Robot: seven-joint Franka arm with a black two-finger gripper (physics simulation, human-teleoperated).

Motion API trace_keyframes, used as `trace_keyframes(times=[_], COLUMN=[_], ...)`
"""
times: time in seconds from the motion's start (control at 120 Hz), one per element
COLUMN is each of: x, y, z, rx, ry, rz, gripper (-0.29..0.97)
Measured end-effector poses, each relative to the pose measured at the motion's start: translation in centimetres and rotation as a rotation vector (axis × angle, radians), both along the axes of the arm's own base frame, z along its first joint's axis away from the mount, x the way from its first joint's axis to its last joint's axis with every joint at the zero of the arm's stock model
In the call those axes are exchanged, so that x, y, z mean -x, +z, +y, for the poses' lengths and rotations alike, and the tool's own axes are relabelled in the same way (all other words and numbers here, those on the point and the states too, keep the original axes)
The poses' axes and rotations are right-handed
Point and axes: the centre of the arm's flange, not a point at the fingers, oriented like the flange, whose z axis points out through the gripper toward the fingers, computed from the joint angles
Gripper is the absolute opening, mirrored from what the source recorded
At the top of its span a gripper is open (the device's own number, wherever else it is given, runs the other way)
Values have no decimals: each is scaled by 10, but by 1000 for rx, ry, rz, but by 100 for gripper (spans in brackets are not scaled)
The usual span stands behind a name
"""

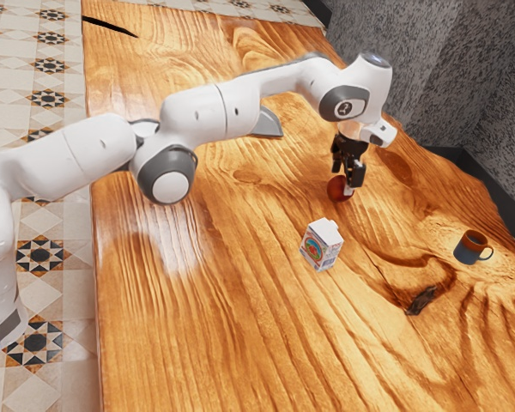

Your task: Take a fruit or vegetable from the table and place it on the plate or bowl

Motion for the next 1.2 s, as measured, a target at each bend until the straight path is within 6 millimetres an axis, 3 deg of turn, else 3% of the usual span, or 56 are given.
trace_keyframes(times=[0.225,0.475,0.783,0.875,0.992,1.05,1.108,1.2], x=[-3,-3,-2,1,13,25,40,62], y=[-14,-16,-10,7,61,89,112,126], z=[2,7,12,12,17,37,69,125], rx=[1,3,4,-1,-19,-32,-42,-53], ry=[-5,-4,-2,-3,6,35,81,159], rz=[6,1,-8,-25,-79,-107,-129,-138], gripper=[66,33,31,30,30,30,31,31])
